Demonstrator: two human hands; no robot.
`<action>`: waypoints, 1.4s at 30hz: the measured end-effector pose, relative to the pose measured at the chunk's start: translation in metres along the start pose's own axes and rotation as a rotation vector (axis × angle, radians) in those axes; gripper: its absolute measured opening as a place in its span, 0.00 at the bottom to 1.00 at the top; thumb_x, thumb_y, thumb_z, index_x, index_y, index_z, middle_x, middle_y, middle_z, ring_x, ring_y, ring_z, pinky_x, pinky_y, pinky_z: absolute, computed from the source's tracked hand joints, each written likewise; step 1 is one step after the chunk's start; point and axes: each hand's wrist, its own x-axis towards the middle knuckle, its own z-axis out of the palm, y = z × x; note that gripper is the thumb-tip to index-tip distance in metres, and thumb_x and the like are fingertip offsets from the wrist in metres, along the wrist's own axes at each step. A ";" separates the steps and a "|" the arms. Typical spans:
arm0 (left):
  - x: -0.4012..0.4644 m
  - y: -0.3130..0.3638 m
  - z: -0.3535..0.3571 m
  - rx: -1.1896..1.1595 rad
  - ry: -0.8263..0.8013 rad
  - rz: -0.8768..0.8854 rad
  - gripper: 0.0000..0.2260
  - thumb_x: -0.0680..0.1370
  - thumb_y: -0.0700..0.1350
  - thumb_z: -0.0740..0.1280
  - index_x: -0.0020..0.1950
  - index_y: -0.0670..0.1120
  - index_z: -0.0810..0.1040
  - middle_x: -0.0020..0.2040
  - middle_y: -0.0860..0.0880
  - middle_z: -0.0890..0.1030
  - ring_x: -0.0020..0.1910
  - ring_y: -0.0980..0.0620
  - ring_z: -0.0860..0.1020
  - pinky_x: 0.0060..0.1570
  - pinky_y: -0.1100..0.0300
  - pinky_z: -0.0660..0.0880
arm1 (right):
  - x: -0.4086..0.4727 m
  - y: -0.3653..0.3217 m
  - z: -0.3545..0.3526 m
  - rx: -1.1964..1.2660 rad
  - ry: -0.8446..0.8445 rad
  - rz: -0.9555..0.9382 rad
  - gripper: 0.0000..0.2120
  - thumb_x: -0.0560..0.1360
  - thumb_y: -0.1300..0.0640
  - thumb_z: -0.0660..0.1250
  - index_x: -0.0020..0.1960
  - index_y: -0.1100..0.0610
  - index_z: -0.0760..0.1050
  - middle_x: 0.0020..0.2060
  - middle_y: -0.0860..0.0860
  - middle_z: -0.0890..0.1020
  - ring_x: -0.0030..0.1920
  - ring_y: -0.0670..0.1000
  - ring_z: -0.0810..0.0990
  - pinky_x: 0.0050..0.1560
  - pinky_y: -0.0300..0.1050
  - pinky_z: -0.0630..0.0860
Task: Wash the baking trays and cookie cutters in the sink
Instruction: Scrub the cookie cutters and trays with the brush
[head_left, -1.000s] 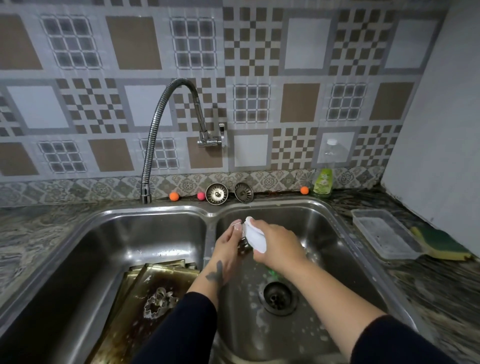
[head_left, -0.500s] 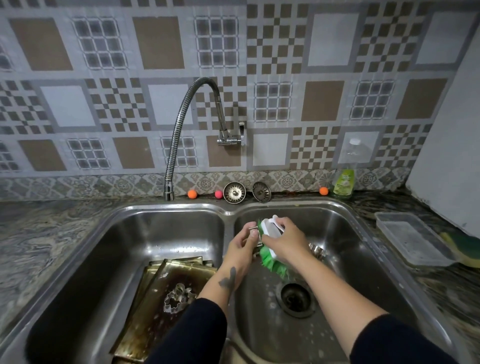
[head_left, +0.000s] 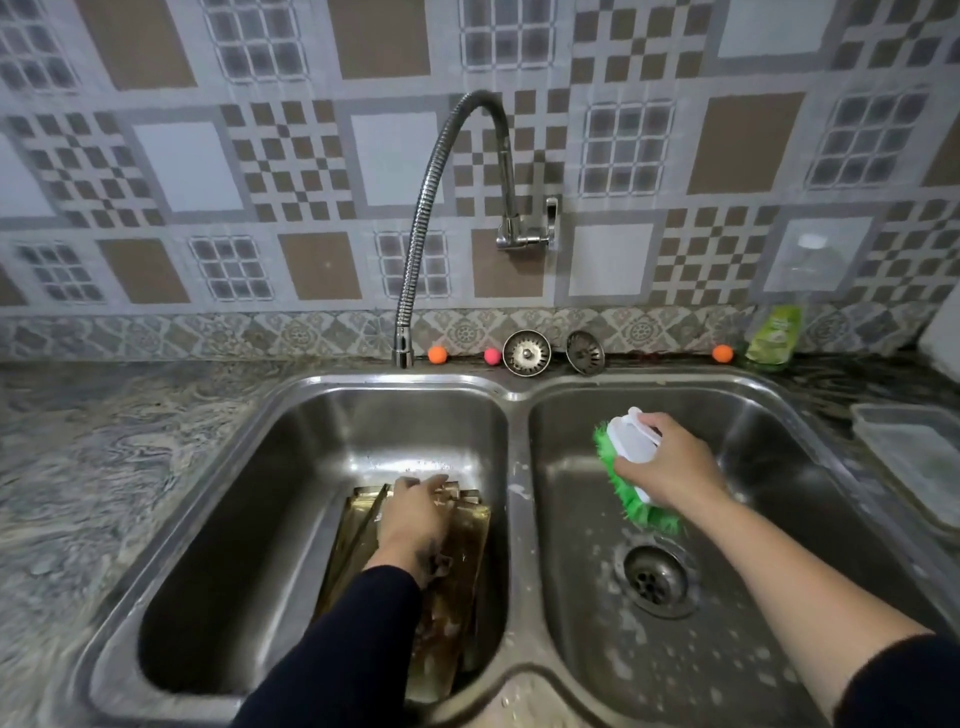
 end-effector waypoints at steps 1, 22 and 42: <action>0.015 -0.013 0.007 0.096 -0.046 -0.015 0.19 0.78 0.49 0.65 0.69 0.58 0.72 0.68 0.48 0.67 0.59 0.45 0.75 0.60 0.50 0.75 | 0.010 -0.001 0.012 -0.011 -0.006 0.015 0.32 0.67 0.52 0.73 0.69 0.49 0.69 0.62 0.52 0.78 0.58 0.57 0.77 0.50 0.44 0.72; 0.026 0.072 -0.009 0.519 -0.116 0.256 0.16 0.80 0.50 0.60 0.68 0.55 0.73 0.67 0.49 0.72 0.68 0.46 0.67 0.64 0.49 0.67 | 0.019 0.049 -0.037 -0.197 -0.130 0.055 0.34 0.65 0.52 0.74 0.69 0.47 0.68 0.63 0.52 0.77 0.56 0.55 0.79 0.50 0.45 0.76; 0.027 0.205 0.203 0.458 -0.402 0.280 0.19 0.77 0.49 0.63 0.68 0.49 0.74 0.64 0.49 0.78 0.61 0.48 0.77 0.59 0.54 0.75 | 0.100 0.186 -0.202 -0.258 0.084 0.183 0.38 0.69 0.50 0.72 0.75 0.48 0.60 0.71 0.52 0.70 0.67 0.56 0.71 0.60 0.47 0.71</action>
